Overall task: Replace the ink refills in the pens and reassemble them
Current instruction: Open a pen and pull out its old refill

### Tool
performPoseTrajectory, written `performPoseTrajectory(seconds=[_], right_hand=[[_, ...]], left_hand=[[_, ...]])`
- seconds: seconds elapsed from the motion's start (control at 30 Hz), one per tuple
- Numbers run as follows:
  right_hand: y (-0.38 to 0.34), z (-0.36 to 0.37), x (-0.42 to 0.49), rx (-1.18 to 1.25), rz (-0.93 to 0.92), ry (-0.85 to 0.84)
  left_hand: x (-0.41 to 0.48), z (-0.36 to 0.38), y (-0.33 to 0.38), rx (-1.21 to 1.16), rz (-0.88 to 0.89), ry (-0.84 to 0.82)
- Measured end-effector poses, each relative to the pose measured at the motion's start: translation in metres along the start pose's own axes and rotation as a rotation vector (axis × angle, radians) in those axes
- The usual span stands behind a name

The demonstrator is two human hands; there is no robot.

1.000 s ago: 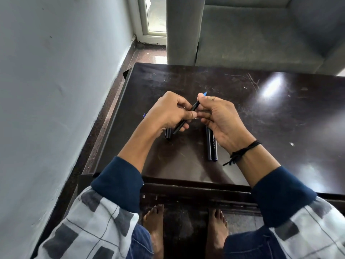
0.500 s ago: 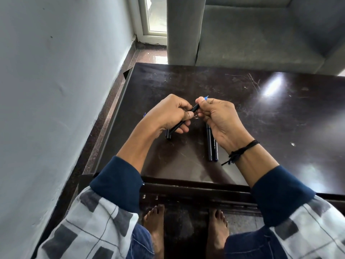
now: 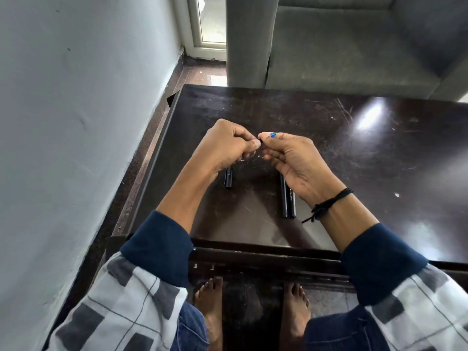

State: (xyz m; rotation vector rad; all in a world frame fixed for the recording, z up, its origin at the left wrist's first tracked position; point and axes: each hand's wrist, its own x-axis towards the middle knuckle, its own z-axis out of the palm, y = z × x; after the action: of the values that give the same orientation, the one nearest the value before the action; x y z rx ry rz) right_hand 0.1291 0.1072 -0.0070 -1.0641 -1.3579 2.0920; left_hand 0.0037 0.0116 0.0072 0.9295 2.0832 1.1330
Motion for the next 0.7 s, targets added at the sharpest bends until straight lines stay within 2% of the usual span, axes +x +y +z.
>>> performPoseTrajectory(seconds=[0.13,0.27,0.37,0.53,0.6,0.7], right_hand=[[0.001,0.006,-0.003,0.016,0.032,-0.022],[-0.001,0.008,-0.006,0.058,0.055,-0.076],[-0.005,0.006,-0.008,0.116,0.063,-0.094],[-0.004,0.006,-0.009,0.188,0.081,-0.093],[-0.003,0.007,-0.009,0.193,0.083,-0.097],[-0.001,0.009,-0.009,0.168,0.063,-0.099]], left_hand=[[0.003,-0.012,-0.003,0.018,0.019,-0.040],[0.001,-0.030,-0.005,-0.095,-0.001,-0.051],[-0.002,-0.041,-0.002,-0.280,-0.033,-0.010],[-0.001,-0.045,0.000,-0.811,-0.096,0.090],[-0.003,-0.036,0.003,-0.842,-0.123,0.049],[-0.006,-0.019,0.007,-0.751,-0.135,-0.001]])
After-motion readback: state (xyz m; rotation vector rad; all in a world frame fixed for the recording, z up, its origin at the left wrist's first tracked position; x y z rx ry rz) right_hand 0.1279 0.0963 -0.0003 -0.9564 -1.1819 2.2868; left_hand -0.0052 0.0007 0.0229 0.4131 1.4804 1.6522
